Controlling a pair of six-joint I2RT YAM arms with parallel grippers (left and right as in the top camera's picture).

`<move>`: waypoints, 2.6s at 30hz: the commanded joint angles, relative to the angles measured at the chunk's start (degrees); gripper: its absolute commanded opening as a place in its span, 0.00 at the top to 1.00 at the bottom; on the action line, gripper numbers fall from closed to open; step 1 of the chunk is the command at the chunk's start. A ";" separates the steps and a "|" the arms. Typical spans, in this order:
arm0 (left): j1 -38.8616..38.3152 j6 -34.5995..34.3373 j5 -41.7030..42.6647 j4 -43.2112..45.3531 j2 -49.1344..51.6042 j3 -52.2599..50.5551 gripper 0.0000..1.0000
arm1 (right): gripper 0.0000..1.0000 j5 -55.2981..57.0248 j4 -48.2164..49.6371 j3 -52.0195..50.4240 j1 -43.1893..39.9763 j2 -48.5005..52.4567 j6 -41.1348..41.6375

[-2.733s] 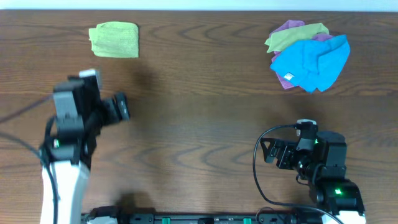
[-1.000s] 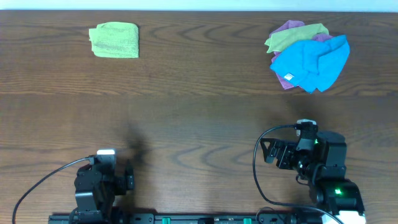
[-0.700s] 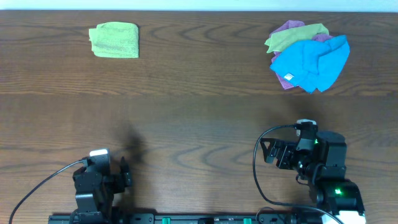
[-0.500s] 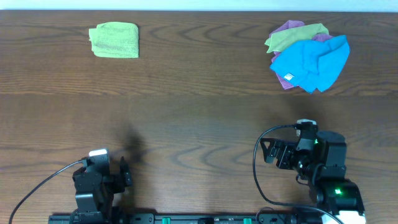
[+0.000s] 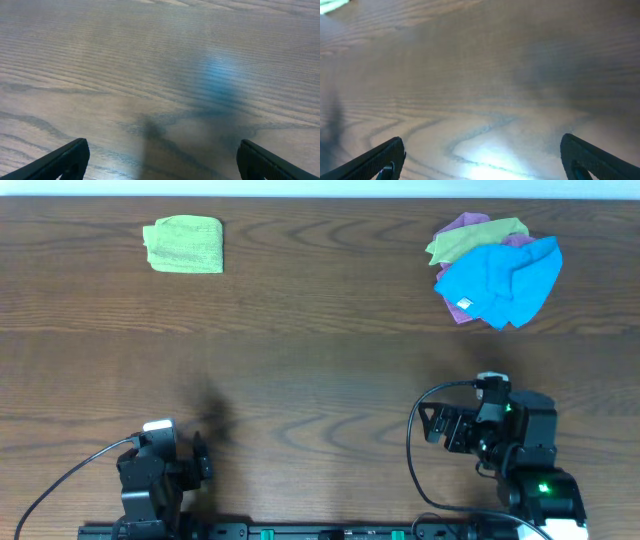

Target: Fold the cloth

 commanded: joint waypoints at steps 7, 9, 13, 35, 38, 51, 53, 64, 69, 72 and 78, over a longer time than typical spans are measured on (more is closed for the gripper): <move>-0.28 -1.05 -1.20 -2.36 -0.59 -2.69 0.05 | 0.01 6.97 -5.01 -4.09 0.24 -15.54 -8.28; -0.28 -1.03 -1.20 -2.36 -0.59 -2.69 0.04 | 0.01 6.99 -4.90 -5.90 0.24 -18.58 -11.67; -0.28 -1.03 -1.20 -2.36 -0.59 -2.69 0.05 | 0.01 9.18 -4.76 -10.21 0.24 -24.26 -14.75; -0.28 -1.05 -1.20 -2.36 -0.59 -2.69 0.04 | 0.01 12.33 -5.09 -17.07 0.24 -37.64 -19.89; -0.28 -1.05 -1.20 -2.36 -0.59 -2.69 0.05 | 0.01 12.31 -5.03 -17.07 0.26 -38.60 -19.87; -0.28 -1.05 -1.20 -2.36 -0.59 -2.69 0.05 | 0.01 12.28 -4.87 -17.07 0.24 -38.56 -19.87; -0.28 -1.05 -1.20 -2.36 -0.59 -2.69 0.05 | 0.01 12.28 -4.87 -17.07 0.24 -38.56 -19.87; -0.28 -1.03 -1.20 -2.36 -0.59 -2.69 0.05 | 0.01 12.28 -4.87 -17.07 0.24 -38.56 -19.87; -0.28 -1.05 -1.20 -2.36 -0.59 -2.69 0.05 | 0.01 12.28 -4.87 -17.07 0.24 -38.56 -19.87; -0.28 -1.05 -1.20 -2.36 -0.59 -2.69 0.05 | 0.01 12.28 -4.87 -17.07 0.24 -38.56 -19.87; -0.28 -1.03 -1.20 -2.36 -0.59 -2.69 0.05 | 0.01 12.28 -4.87 -17.07 0.24 -38.56 -19.87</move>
